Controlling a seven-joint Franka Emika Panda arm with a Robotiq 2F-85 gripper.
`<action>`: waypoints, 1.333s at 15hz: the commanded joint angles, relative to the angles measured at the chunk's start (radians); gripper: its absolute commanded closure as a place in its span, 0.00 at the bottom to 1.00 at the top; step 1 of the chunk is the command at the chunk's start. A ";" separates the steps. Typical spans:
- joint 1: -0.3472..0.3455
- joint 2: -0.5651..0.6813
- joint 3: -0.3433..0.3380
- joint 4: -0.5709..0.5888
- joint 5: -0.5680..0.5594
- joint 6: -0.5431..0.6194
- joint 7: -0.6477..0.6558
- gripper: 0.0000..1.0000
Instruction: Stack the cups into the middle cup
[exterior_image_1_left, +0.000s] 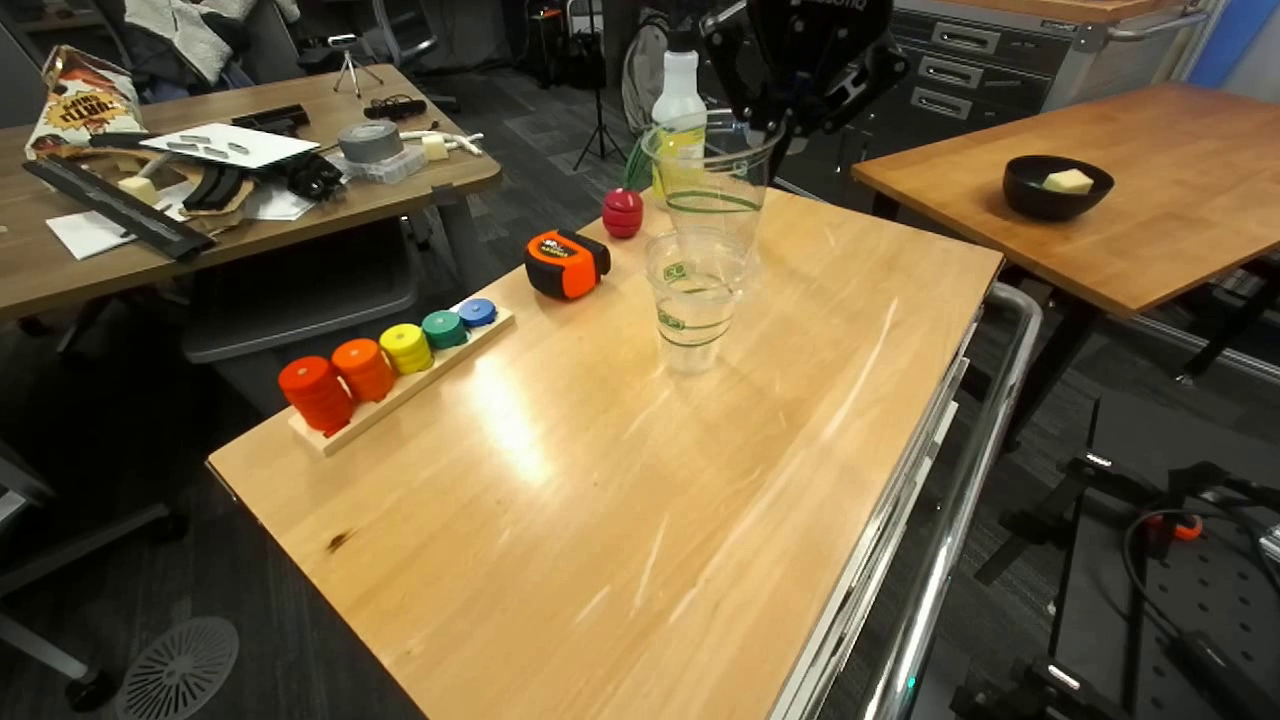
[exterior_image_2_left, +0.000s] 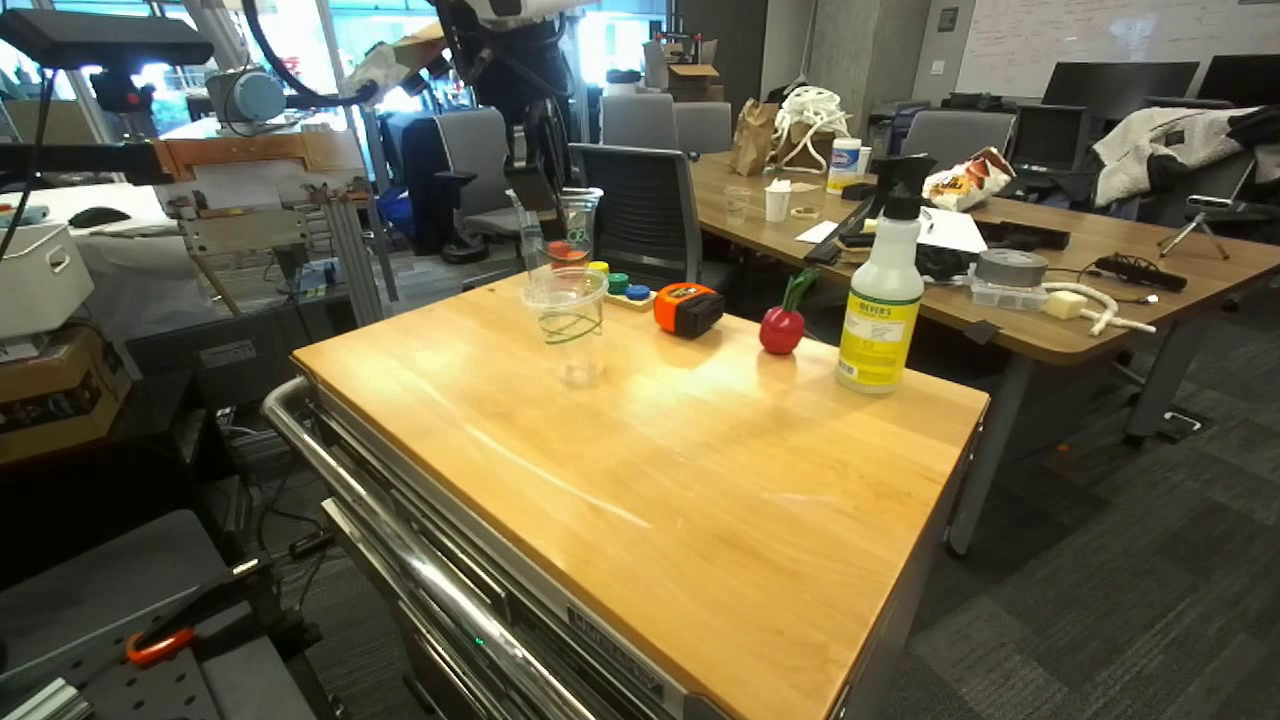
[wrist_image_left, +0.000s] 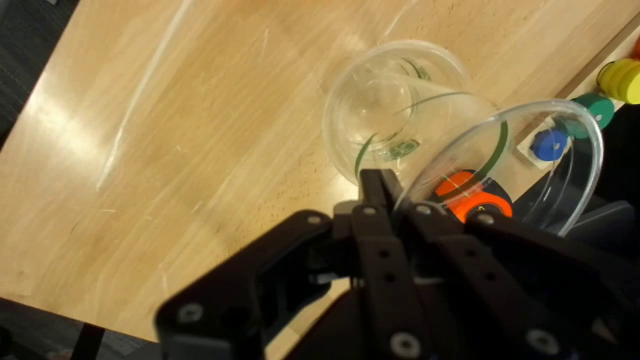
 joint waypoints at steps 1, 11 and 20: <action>-0.011 0.007 -0.004 -0.025 0.004 0.080 -0.033 0.99; 0.002 0.063 -0.014 -0.015 0.046 0.174 -0.135 0.71; 0.010 0.010 -0.023 0.025 0.072 0.006 -0.336 0.04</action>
